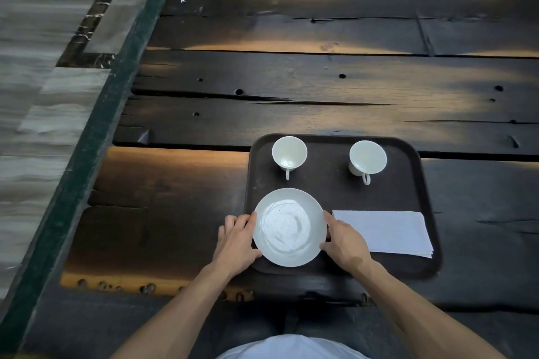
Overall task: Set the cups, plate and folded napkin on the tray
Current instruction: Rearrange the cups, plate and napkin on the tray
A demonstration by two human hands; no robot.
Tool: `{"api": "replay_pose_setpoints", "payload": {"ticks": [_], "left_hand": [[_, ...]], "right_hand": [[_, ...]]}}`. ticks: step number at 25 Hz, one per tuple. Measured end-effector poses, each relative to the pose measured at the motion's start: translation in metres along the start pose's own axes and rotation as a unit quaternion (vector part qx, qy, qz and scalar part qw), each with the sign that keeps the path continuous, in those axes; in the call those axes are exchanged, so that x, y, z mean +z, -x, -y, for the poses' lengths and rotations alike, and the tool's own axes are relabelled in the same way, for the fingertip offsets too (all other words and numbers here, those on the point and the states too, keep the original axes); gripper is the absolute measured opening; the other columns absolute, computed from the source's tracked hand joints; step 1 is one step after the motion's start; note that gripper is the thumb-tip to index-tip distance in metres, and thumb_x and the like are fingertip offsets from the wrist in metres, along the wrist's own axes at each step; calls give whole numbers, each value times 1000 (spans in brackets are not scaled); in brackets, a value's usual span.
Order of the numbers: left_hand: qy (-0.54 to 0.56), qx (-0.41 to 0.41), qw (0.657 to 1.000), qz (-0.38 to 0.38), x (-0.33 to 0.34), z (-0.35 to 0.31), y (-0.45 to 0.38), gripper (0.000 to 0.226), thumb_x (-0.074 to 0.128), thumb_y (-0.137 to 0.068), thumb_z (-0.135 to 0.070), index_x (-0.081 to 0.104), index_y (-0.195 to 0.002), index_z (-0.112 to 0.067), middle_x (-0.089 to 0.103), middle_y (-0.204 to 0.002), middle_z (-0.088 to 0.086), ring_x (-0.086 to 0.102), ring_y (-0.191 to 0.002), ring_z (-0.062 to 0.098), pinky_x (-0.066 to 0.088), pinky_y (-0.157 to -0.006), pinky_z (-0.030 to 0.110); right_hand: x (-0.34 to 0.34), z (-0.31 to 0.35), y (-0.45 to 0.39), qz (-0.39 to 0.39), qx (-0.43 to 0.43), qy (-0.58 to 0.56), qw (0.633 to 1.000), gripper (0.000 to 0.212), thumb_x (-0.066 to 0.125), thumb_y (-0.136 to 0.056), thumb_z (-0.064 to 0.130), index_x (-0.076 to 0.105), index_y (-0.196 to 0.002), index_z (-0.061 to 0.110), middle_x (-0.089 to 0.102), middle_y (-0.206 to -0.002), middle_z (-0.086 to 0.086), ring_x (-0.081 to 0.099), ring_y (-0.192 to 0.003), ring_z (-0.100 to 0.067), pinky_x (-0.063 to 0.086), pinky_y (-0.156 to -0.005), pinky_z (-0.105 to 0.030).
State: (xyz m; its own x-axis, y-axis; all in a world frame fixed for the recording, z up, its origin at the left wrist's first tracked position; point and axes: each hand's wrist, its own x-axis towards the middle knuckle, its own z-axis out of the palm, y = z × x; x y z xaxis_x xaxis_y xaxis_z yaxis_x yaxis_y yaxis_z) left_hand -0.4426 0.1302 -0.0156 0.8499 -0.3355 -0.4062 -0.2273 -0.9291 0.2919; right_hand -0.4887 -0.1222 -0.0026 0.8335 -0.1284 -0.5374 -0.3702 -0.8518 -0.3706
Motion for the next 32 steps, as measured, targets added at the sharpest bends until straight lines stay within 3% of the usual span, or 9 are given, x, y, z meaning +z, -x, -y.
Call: {"api": "replay_pose_setpoints", "payload": {"ticks": [13,29,32], "left_hand": [[9,4,1000,7,0,3,-2,90,70,-80,-36,18,-153,-27,38,-140,-8,25,-119,18,27,-95,30],[-1,17,1000,14,1,6,-6,89,70,-82,-35,17,-153,-28,32,-146,-7,23,-124,19,30,-103,33],[-7,5,1000,19,-1,2,-5,89,70,-80,-35,17,-152,-29,30,-147,-7,22,-124,20,30,-103,35]], "right_hand": [[3,-1,4,0,-2,12,1000,47,61,-81,18,40,-122,22,50,-84,-1,51,-84,-24,51,-68,-39],[3,-1,8,7,3,1,1000,54,62,-85,21,35,-132,20,53,-94,-3,53,-90,-26,48,-71,-37],[1,-3,11,1,-11,-3,1000,47,60,-87,25,39,-129,21,56,-99,-3,56,-92,-26,50,-76,-38]]}}
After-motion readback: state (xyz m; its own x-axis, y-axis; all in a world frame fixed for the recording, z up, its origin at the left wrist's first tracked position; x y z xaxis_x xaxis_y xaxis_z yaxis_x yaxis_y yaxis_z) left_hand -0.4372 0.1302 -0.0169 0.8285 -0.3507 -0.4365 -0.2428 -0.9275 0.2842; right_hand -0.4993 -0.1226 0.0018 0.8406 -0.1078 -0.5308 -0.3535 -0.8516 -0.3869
